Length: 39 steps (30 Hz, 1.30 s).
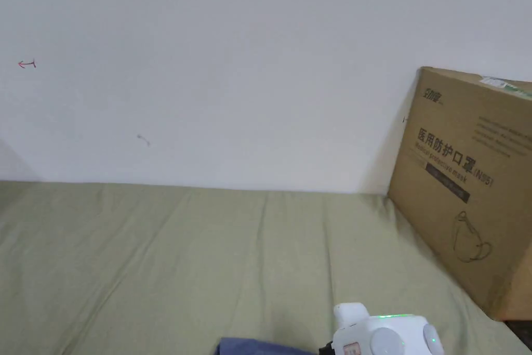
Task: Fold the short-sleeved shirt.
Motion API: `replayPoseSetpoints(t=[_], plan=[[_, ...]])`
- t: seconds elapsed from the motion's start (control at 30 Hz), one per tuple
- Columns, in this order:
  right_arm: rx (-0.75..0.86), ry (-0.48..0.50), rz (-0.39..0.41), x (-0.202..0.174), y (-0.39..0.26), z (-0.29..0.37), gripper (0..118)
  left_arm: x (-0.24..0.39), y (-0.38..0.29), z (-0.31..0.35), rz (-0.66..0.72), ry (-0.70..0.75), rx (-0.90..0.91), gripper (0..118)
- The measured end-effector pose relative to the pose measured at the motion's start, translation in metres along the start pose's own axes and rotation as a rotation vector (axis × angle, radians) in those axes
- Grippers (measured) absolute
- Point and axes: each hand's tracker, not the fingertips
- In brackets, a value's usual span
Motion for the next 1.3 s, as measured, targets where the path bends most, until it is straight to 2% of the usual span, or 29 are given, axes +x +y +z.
replayPoseSetpoints(t=[0.17,0.3,0.4,0.5,0.67,0.83,0.93,1.17,1.3], plan=[[0.193,0.019,-0.043,0.012,0.003,0.108,0,-0.006,0.026,0.041,-0.052,0.019,0.217,0],[0.299,-0.001,-0.045,0.019,0.006,0.198,0,-0.007,0.072,0.077,-0.083,0.021,0.278,0],[0.408,-0.036,-0.122,0.029,0.019,0.261,0,-0.001,0.111,0.111,-0.108,0.006,0.383,0],[0.494,0.006,-0.190,0.036,0.040,0.315,0,0.013,0.154,0.142,-0.182,0.063,0.426,0],[0.602,-0.085,-0.128,0.029,0.076,0.393,0,0.036,0.223,0.178,-0.205,0.036,0.472,0],[0.661,-0.135,-0.104,0.027,0.124,0.427,0,0.054,0.278,0.183,-0.223,0.045,0.498,0],[0.693,-0.160,-0.104,0.023,0.153,0.438,0,0.059,0.304,0.177,-0.154,0.034,0.509,0],[0.754,-0.232,-0.069,0.016,0.226,0.431,0,0.076,0.342,0.138,-0.116,0.037,0.533,0],[0.793,-0.248,-0.089,0.015,0.262,0.416,0,0.076,0.366,0.109,-0.110,0.064,0.554,0]])
